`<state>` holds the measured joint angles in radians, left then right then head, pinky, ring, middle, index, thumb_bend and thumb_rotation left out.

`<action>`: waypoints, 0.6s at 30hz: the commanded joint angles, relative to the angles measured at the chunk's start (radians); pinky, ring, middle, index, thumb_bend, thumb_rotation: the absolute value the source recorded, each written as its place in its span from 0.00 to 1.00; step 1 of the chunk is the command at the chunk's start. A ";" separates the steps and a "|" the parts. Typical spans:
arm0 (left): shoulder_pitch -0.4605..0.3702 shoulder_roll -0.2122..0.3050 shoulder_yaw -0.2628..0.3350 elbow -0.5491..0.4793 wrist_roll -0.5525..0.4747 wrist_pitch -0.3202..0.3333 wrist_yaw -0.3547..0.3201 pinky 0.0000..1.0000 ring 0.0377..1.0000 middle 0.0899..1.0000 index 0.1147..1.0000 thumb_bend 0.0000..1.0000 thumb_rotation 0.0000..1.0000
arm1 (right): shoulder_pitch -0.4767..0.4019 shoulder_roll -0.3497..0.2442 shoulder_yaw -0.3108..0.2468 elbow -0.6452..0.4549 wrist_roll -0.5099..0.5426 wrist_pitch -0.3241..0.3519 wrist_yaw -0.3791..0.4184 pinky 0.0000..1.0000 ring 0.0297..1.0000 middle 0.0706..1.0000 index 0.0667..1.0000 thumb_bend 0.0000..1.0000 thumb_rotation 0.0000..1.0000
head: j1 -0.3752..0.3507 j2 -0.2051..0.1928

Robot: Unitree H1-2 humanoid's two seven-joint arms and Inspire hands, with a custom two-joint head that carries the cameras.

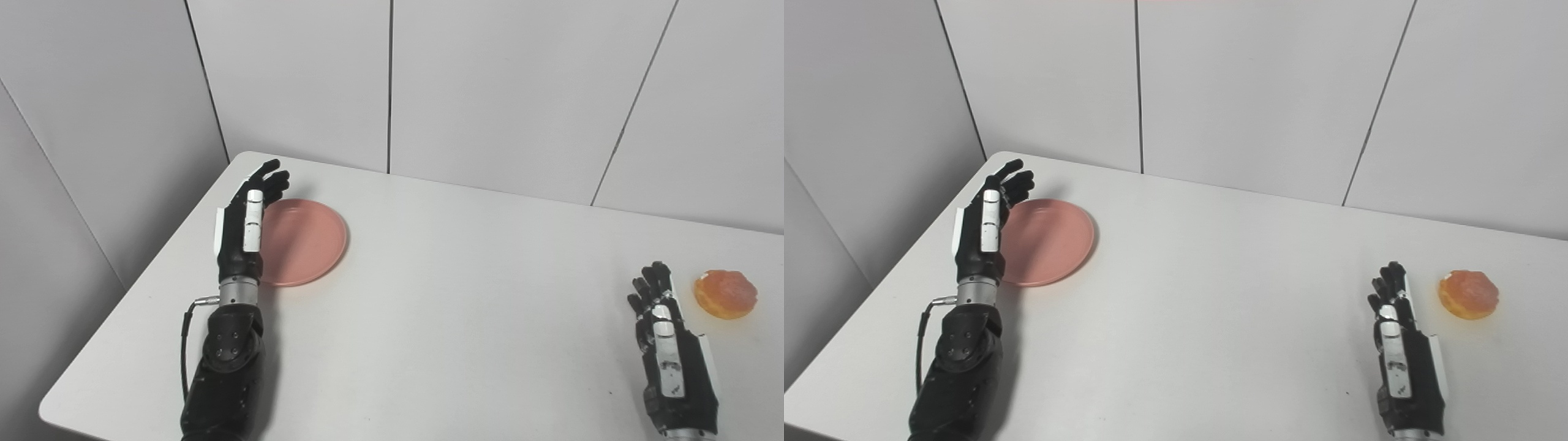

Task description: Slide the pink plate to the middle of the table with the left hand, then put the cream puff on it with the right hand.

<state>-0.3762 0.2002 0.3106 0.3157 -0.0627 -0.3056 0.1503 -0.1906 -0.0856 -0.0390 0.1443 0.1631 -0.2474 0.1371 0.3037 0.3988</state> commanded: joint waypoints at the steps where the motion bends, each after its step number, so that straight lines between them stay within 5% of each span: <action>1: -0.046 0.032 0.010 -0.006 -0.005 -0.030 0.014 0.87 0.77 0.72 0.71 0.75 1.00 | 0.071 0.000 -0.006 0.082 -0.001 -0.029 0.004 1.00 1.00 1.00 1.00 0.45 0.89 | 0.001 0.000; 12: -0.046 0.102 0.050 0.104 -0.003 -0.078 0.048 0.94 0.82 0.78 0.76 0.72 1.00 | 0.062 0.001 -0.009 0.100 0.003 -0.034 0.005 1.00 1.00 1.00 1.00 0.46 0.90 | 0.003 -0.008; 18: -0.054 0.135 0.071 0.182 -0.065 -0.094 0.023 0.89 0.81 0.79 0.77 0.73 1.00 | 0.066 -0.004 -0.010 0.094 0.006 -0.032 0.008 1.00 1.00 1.00 1.00 0.45 0.88 | 0.011 -0.007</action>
<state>-0.3850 0.3039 0.3785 0.5042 -0.1181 -0.3509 0.1816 -0.1950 -0.0870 -0.0417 0.1512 0.1665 -0.2480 0.1379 0.3129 0.3912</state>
